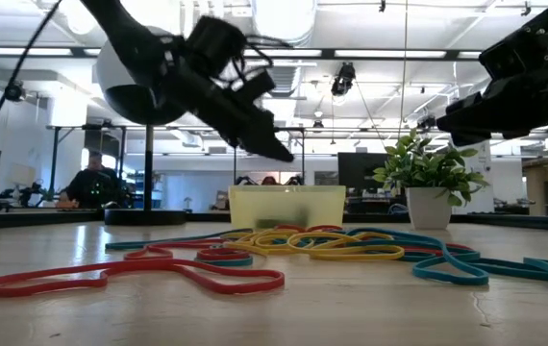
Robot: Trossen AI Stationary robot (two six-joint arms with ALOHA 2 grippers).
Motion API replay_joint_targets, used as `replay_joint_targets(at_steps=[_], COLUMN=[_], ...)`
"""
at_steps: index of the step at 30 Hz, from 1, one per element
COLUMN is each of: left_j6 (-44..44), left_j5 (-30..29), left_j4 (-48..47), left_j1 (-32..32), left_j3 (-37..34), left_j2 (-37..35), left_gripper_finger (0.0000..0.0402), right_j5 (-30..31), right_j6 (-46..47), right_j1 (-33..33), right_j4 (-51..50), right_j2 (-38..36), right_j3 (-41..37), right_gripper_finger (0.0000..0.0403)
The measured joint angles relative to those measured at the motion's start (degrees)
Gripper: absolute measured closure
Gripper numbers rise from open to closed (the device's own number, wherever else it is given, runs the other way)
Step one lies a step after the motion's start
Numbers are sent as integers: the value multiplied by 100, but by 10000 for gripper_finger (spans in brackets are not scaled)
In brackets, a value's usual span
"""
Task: Pick and place rubber bands into bin
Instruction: Put the blue rubber band into the yellow bin
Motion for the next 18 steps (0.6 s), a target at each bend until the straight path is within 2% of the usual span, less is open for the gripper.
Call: replay_joint_targets(at_steps=[9, 12, 18], left_j6=[-21, -166, -634], left_j5=[81, 61, -114], left_j4=[-1533, -1552, -1537], left_j1=[-952, -1265, -1671], left_j3=[-192, -322, -761], left_j2=[-1084, -1327, -1692], left_gripper_finger=[283, 283, 283], right_j5=[-71, -107, -107], right_j6=[176, 178, -61], right_j1=[50, 188, 650], right_j4=[72, 168, 138], right_j2=[456, 688, 1417], right_j3=[-7, 13, 537], right_gripper_finger=[335, 335, 335])
